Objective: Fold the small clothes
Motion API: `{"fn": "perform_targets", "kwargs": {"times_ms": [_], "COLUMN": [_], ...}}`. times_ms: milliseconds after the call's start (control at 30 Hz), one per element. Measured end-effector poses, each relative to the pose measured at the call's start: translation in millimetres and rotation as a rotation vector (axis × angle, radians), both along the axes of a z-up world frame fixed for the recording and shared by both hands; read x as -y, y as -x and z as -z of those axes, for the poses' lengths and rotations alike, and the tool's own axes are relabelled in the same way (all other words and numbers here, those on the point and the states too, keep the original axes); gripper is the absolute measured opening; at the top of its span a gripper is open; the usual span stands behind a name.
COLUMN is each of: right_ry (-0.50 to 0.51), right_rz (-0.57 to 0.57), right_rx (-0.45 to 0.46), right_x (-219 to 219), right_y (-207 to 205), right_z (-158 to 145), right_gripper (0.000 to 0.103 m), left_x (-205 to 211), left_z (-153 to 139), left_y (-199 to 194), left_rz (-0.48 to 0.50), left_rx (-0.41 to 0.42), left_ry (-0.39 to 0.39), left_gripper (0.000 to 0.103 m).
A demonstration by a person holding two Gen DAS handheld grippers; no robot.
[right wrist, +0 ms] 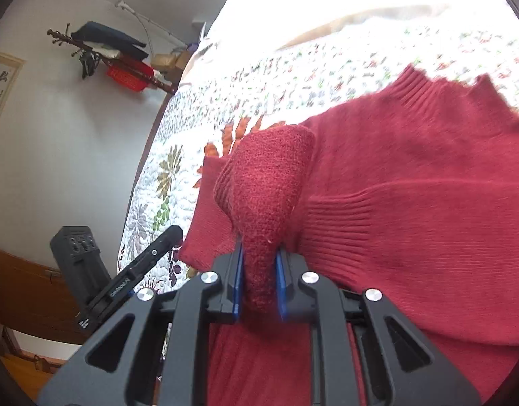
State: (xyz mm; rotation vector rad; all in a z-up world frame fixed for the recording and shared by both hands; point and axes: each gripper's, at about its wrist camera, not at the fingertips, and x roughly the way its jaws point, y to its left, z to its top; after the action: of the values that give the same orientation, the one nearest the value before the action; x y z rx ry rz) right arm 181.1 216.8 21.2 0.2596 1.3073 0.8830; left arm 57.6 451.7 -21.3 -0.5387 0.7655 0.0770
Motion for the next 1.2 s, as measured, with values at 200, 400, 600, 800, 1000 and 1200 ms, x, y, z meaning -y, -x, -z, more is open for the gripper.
{"fn": "perform_targets", "kwargs": {"times_ms": [200, 400, 600, 800, 1000, 1200], "right_ry": [0.052, 0.107, 0.148, 0.163, 0.248, 0.363], "right_rz": [0.088, 0.157, 0.193, 0.192, 0.093, -0.053], "right_rx": [0.029, -0.019, -0.084, -0.1, 0.125, 0.303], "right_x": [64.9, 105.6, 118.1, 119.2, 100.7, 61.0], "right_y": [-11.0, -21.9, -28.4, -29.0, -8.2, 13.5], "right_z": [-10.0, 24.1, 68.3, 80.3, 23.1, 5.8], "right_gripper": [0.014, 0.014, 0.015, 0.02, 0.034, 0.05], "left_x": [44.8, 77.7, 83.4, 85.1, 87.1, 108.8], "left_z": [0.5, 24.1, 54.7, 57.3, 35.6, 23.1], "left_y": [-28.4, -59.4, -72.8, -74.0, -66.1, -70.7], "left_rz": [0.081, 0.132, 0.133, 0.144, 0.151, 0.201], "left_rx": [-0.006, -0.083, -0.158, -0.156, -0.136, -0.133], "left_ry": [-0.021, -0.055, -0.083, -0.109, -0.104, -0.125], "left_gripper": [0.037, 0.037, 0.037, 0.037, 0.037, 0.044]}}
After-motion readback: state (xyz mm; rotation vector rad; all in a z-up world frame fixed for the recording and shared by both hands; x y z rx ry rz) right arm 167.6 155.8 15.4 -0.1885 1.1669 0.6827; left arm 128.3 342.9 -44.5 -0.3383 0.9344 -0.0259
